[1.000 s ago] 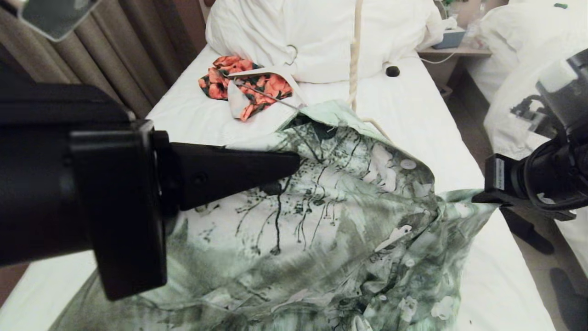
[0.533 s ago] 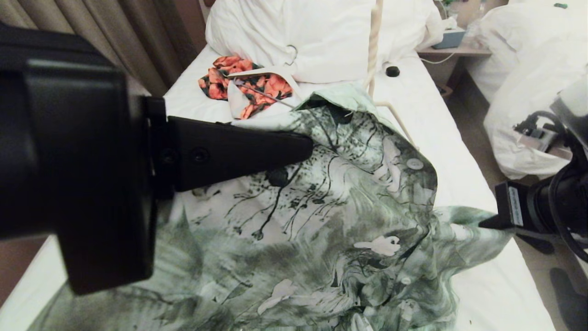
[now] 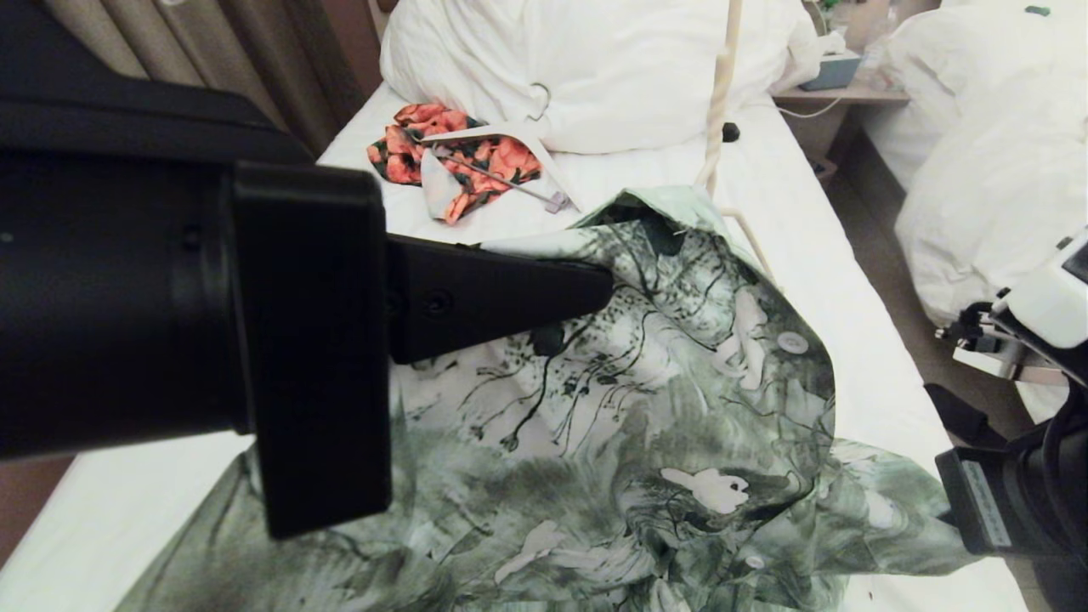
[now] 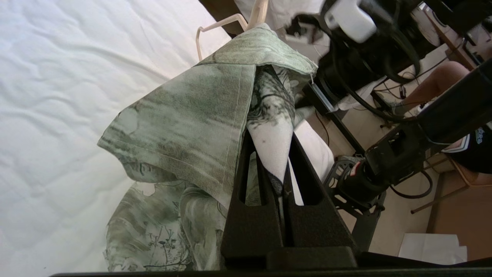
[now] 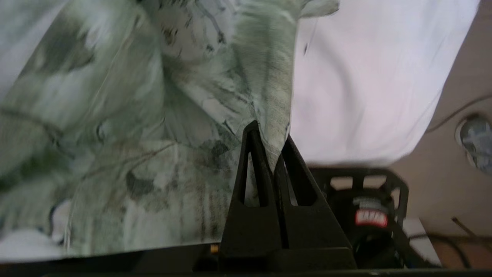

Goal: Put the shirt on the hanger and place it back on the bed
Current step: Hook the other side of the shirt onto the hanger

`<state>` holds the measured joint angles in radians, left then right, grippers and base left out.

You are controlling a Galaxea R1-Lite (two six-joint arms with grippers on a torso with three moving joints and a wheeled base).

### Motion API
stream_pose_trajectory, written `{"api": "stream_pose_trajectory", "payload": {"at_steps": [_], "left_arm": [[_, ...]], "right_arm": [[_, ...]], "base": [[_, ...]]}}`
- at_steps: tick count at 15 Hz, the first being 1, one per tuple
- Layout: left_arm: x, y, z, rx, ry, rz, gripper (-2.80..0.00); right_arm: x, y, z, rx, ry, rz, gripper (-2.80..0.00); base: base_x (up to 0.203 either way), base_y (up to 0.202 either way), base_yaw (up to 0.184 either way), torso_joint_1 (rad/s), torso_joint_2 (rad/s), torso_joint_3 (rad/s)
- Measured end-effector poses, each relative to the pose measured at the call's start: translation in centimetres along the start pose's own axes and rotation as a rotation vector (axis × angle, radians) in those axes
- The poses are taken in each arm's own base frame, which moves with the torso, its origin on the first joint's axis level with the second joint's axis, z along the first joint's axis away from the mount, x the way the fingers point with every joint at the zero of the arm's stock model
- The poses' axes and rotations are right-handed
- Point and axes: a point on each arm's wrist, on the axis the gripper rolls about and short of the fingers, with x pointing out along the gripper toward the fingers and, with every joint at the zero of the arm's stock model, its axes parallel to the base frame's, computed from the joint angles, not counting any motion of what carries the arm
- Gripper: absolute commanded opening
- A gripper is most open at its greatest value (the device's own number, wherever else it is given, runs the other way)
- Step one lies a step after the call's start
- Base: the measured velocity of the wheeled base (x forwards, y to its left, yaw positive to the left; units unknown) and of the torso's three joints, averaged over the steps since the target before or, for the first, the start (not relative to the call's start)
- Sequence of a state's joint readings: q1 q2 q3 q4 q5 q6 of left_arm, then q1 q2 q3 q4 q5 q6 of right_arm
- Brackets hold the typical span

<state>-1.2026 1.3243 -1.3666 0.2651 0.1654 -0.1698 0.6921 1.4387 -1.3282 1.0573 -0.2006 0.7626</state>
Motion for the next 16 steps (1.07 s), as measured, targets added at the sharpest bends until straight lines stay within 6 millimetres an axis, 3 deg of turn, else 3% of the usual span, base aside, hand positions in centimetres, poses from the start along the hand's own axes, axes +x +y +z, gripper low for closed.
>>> {"api": "stream_pose_trajectory", "payload": {"at_steps": [4, 5, 12, 16], "left_arm": [[0.2, 0.0, -0.1, 0.001, 0.006, 0.001, -2.80], [0.3, 0.0, -0.2, 0.001, 0.010, 0.002, -2.80], [0.7, -0.1, 0.0, 0.001, 0.010, 0.002, -2.80], [0.5, -0.1, -0.1, -0.001, 0.013, -0.001, -2.80]], "right_arm": [[-1.2, -0.6, -2.1, -0.024, 0.065, -0.025, -2.80], [-1.5, -0.9, -2.4, -0.025, 0.068, -0.028, 0.00], [-2.9, -2.0, -3.5, -0.043, 0.074, 0.000, 0.00], [-4.0, -2.8, -1.7, 0.090, -0.040, 0.092, 0.00]], "base": [[0.000, 0.000, 0.000, 0.000, 0.00, 0.000], [0.000, 0.000, 0.000, 0.000, 0.00, 0.000], [0.000, 0.000, 0.000, 0.000, 0.00, 0.000], [0.000, 0.000, 0.000, 0.000, 0.00, 0.000]]}}
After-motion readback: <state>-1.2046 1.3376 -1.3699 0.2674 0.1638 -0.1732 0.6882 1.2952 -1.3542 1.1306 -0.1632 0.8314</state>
